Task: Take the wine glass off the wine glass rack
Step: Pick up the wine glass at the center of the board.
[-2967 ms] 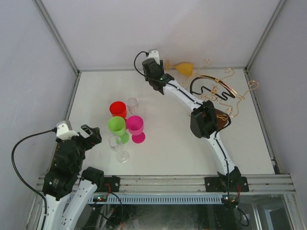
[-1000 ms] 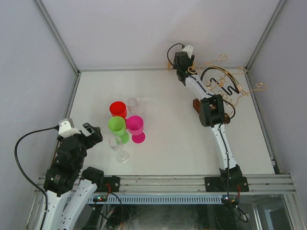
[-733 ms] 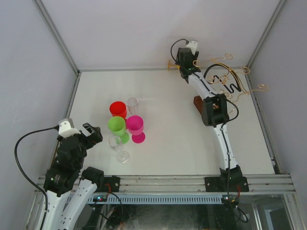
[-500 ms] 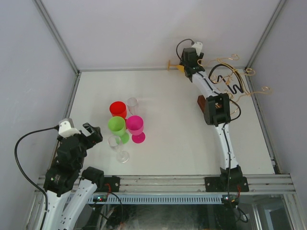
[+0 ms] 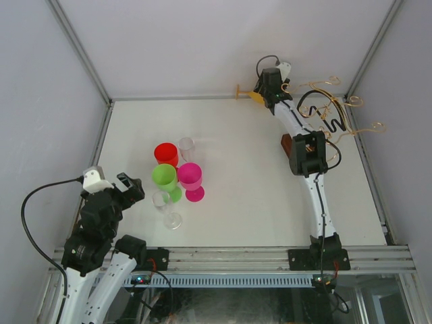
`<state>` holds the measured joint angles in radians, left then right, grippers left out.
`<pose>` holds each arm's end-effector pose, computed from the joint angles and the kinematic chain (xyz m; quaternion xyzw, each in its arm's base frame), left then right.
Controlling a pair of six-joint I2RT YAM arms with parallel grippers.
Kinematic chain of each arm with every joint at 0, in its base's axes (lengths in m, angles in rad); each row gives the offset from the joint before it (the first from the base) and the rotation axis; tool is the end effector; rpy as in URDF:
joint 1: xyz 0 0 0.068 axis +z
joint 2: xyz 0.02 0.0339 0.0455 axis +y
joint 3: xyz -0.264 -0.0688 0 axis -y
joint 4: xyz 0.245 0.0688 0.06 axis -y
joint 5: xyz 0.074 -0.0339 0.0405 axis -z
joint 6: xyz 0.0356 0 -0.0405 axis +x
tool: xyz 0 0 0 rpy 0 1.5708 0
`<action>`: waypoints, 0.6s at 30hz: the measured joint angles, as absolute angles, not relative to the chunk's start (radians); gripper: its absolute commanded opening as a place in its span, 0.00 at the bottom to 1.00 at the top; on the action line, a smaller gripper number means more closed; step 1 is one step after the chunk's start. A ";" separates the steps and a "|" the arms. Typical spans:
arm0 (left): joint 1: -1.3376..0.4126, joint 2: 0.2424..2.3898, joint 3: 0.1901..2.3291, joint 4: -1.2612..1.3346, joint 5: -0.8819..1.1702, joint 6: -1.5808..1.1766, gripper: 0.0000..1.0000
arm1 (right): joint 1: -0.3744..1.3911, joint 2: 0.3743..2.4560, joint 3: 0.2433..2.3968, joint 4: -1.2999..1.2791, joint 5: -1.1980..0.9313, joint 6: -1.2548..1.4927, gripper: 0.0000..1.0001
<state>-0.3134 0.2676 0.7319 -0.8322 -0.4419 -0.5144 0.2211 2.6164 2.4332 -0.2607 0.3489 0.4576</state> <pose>0.0586 -0.0030 0.3085 -0.2041 0.7880 -0.0566 0.5781 0.5854 0.1191 0.2141 0.1903 0.8158 0.0367 0.5448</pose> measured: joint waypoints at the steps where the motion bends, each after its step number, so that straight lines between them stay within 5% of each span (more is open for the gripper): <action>1: -0.313 0.268 0.732 -0.832 -0.442 -0.514 1.00 | 0.220 2.618 2.433 -0.263 0.349 0.463 0.69; 18: -0.313 0.269 0.732 -0.832 -0.442 -0.514 1.00 | 0.201 2.635 2.433 -0.300 0.249 0.544 0.70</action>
